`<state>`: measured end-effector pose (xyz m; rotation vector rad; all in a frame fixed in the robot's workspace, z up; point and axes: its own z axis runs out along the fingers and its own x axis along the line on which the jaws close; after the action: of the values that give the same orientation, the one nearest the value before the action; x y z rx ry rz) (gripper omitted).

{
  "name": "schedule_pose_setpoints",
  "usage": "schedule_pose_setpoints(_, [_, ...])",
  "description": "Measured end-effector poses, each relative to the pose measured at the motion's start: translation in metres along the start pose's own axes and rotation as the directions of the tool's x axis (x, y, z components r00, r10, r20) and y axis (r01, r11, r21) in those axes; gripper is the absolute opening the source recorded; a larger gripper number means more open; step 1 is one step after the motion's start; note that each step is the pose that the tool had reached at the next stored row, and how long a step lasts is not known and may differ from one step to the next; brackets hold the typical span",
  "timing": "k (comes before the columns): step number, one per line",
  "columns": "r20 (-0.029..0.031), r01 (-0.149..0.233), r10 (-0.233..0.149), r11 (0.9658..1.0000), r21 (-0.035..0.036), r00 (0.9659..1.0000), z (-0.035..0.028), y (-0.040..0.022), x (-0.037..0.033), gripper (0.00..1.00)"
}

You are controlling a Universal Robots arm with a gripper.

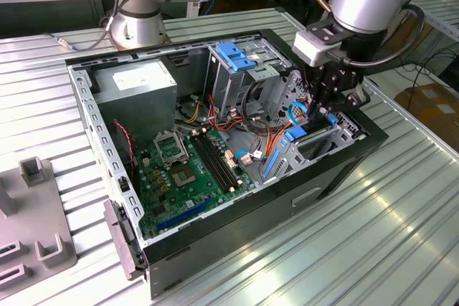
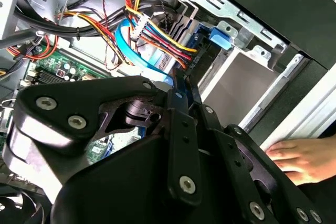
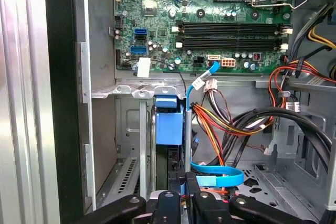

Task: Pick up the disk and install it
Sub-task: 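Insert the second disk wire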

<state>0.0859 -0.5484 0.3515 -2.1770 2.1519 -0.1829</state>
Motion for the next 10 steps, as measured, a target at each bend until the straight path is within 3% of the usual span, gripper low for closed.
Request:
schedule_pose_setpoints(6, [0.0195,-0.003,0.003,1.0000,0.0002,0.9998,0.0023,-0.0001,0.0045,0.16])
schedule_pose_setpoints(10, [0.0198,-0.003,0.003,1.0000,0.0084,0.9998,0.0024,-0.0002,0.0052,0.16])
